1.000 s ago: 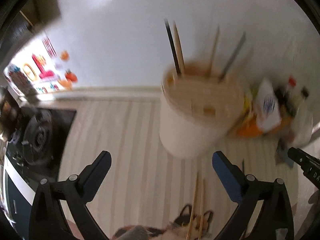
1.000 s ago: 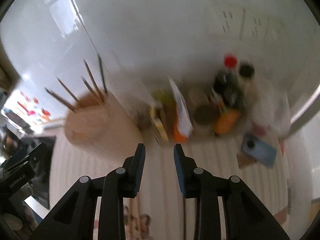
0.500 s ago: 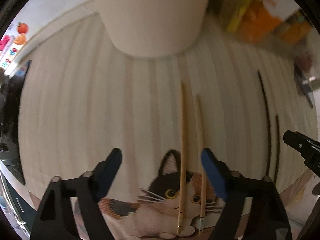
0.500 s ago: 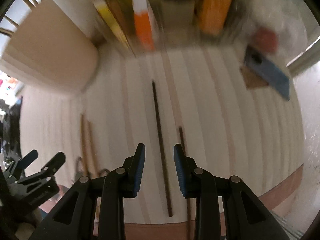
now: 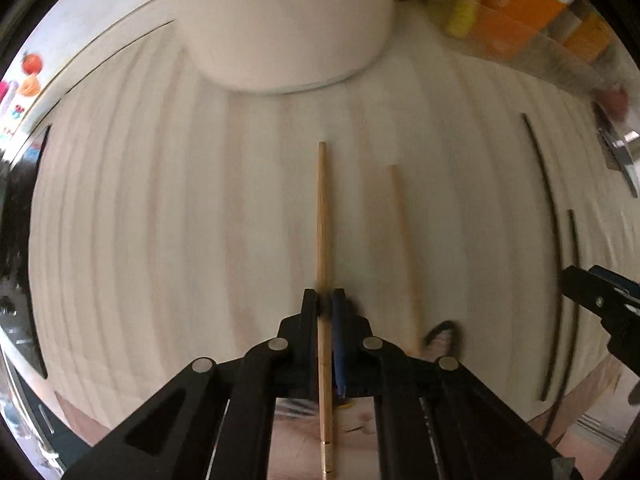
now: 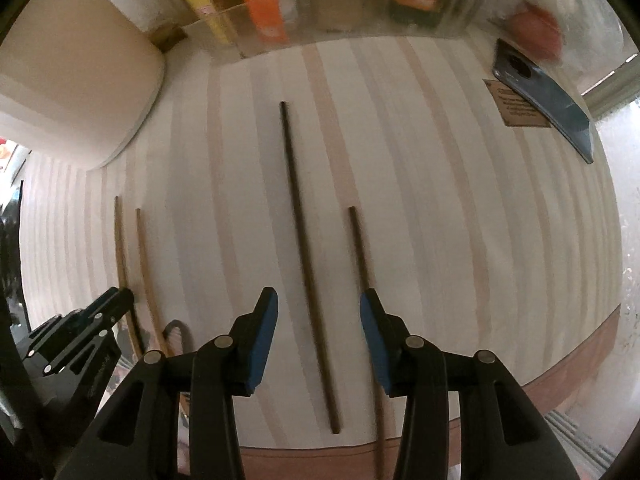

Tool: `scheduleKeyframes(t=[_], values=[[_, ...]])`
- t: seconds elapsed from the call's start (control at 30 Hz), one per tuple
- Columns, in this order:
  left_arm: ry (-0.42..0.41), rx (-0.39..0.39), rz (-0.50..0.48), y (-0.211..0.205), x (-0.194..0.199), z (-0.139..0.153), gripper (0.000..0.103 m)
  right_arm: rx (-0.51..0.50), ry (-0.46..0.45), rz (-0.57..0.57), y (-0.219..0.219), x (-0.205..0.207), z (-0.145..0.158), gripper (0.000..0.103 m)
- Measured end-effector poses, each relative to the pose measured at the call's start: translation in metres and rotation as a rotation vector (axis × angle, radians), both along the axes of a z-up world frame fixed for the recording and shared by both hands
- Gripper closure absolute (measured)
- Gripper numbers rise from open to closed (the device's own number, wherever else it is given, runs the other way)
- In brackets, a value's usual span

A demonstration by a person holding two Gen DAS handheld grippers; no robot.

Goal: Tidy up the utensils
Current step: 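Grasp a wooden chopstick with the left tool while the right grasps another wooden one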

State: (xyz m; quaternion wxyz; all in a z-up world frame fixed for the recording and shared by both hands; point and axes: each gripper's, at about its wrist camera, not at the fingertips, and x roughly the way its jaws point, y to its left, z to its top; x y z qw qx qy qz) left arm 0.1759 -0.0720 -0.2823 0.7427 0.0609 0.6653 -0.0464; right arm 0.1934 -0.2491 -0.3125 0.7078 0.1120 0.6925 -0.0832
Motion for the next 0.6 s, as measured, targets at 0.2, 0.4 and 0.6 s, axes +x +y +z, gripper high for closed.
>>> scheduleKeyframes(t=[0.2,0.4,0.6], values=[[0.018,0.015,0.131,0.058,-0.013,0.001,0.099,0.055,0.007,0.076,0.042,0.008,-0.001,0.058],[0.019,0.009,0.200,0.084,-0.023,0.003,0.098,0.065,0.036,0.185,0.105,0.015,-0.016,0.058],[0.016,-0.005,0.202,0.109,-0.032,0.005,0.098,-0.046,0.080,0.276,0.139,0.008,-0.028,0.059]])
